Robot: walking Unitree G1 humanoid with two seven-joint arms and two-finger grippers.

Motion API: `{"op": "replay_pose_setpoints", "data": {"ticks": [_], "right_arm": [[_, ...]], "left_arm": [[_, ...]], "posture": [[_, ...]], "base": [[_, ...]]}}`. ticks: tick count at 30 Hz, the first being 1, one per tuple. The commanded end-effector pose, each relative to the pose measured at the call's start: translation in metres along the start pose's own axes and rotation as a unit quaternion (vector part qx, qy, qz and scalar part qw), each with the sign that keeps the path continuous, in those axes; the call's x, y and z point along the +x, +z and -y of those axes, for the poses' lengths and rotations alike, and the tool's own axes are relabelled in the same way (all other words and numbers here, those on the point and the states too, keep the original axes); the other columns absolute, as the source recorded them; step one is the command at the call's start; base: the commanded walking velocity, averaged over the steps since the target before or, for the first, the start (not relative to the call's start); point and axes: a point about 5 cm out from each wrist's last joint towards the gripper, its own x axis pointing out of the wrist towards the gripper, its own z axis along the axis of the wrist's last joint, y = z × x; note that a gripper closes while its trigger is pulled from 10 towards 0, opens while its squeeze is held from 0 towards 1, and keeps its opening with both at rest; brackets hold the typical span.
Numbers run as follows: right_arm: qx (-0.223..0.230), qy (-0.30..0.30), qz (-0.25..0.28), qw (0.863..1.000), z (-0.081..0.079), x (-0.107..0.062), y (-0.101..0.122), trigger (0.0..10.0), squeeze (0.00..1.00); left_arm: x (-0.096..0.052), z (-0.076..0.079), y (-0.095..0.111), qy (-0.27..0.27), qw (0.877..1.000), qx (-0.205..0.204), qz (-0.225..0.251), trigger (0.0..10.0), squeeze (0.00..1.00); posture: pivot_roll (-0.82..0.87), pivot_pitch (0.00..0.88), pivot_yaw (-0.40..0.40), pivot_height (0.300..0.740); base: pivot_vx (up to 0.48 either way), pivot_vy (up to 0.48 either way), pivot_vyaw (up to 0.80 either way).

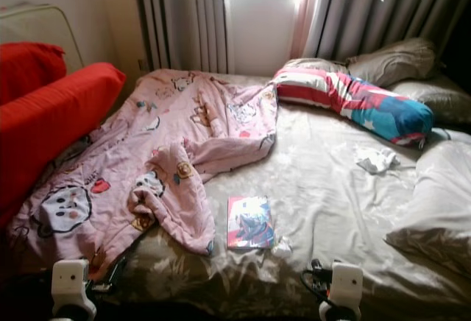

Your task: Clean up the room

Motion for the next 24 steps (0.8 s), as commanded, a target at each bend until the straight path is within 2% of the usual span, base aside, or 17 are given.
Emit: {"op": "replay_pose_setpoints", "data": {"ticks": [1,4,24], "right_arm": [[0.002,0.004,-0.005,1.000,-0.0023,0.0023,0.0006,10.0,0.00],[-0.001,0.005,0.007,1.000,-0.0029,0.0023,0.0029,10.0,0.00],[-0.004,0.013,-0.003,1.000,-0.0064,0.0039,0.0010,10.0,0.00]], "left_arm": [[0.0008,0.0016,-0.0029,-0.002,1.000,-0.004,-0.008,10.0,0.00],[0.0017,0.0022,-0.0028,-0.002,1.000,-0.005,-0.009,10.0,0.00],[0.0043,0.0025,-0.0023,-0.003,1.000,-0.001,-0.008,10.0,0.00]], "posture": [[0.01,0.069,-0.031,0.632],[0.02,0.067,-0.032,0.627],[0.02,0.065,-0.035,0.627]], "base": [[0.000,0.000,0.00],[0.000,0.000,0.00],[0.000,0.000,0.00]]}}
